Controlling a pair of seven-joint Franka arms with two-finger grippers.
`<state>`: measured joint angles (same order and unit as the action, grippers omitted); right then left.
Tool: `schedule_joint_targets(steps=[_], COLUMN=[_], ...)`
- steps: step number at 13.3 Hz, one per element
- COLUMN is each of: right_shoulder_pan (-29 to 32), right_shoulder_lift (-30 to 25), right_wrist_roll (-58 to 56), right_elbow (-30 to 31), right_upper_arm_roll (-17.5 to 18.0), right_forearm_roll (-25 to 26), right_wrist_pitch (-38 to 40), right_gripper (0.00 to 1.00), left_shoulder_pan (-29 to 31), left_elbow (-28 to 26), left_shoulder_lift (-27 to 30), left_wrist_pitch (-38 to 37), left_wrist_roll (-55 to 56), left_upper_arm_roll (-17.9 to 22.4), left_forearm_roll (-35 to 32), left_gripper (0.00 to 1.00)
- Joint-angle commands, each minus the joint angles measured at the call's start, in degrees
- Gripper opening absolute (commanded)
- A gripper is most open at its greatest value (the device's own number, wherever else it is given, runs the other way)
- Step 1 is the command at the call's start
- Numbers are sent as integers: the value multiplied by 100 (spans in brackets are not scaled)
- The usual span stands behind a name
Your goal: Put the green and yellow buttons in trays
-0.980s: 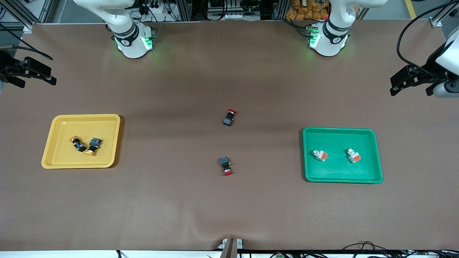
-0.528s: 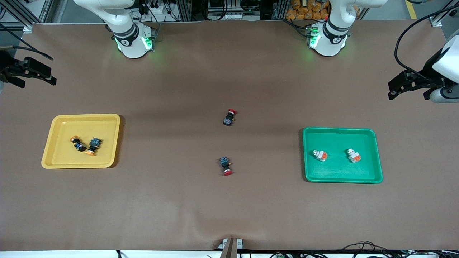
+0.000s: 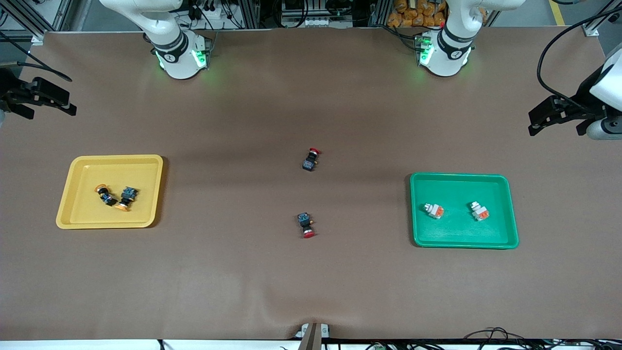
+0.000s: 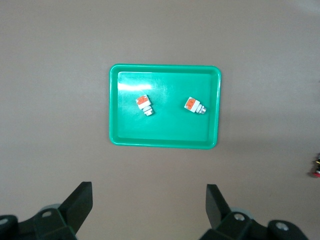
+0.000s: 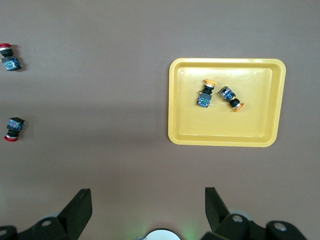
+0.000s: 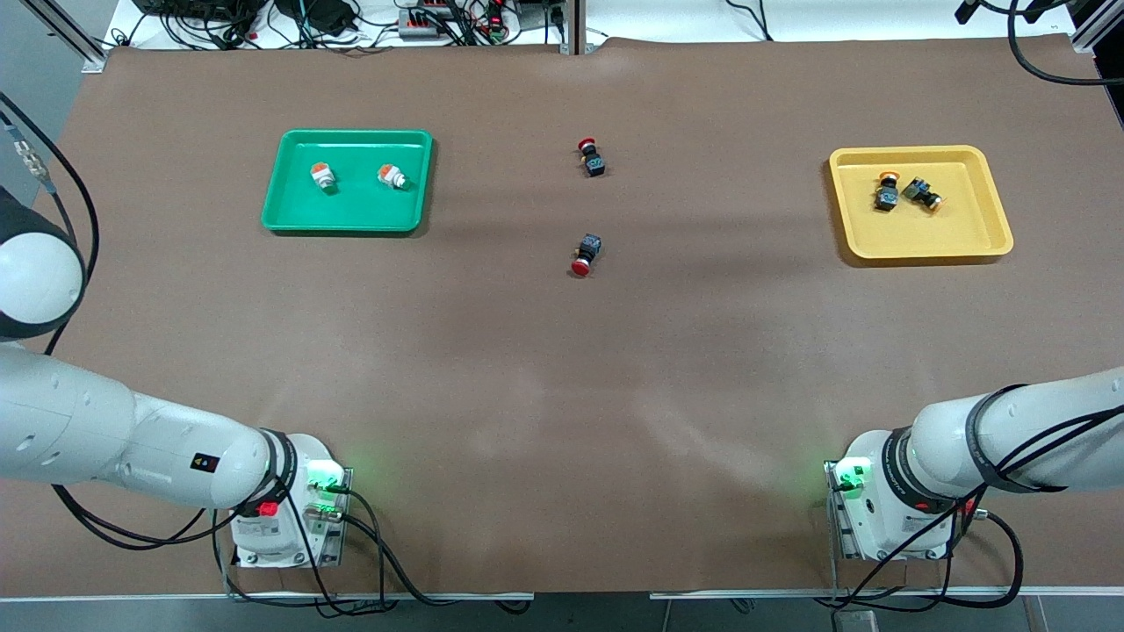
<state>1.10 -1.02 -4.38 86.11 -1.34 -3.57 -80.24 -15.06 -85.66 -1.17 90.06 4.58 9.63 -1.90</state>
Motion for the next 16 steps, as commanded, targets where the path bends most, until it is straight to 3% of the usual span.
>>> schedule_joint_targets(steps=[1,16], right_shoulder_pan=[92,57], right_shoulder_lift=[-21,49], right_wrist_roll=[77,77], right_elbow=[-68,-77], right_upper_arm_roll=[55,73], right_forearm_roll=[-65,-74], right_wrist_pitch=[70,70], right_gripper=[100,100], left_shoulder_pan=[12,135], left_elbow=[23,-38], left_shoulder_lift=[91,82], left_wrist_pitch=[-67,-93], left_wrist_roll=[-89,-485], left_upper_arm_roll=[21,-199], left_forearm_roll=[58,102], left_gripper=[100,100])
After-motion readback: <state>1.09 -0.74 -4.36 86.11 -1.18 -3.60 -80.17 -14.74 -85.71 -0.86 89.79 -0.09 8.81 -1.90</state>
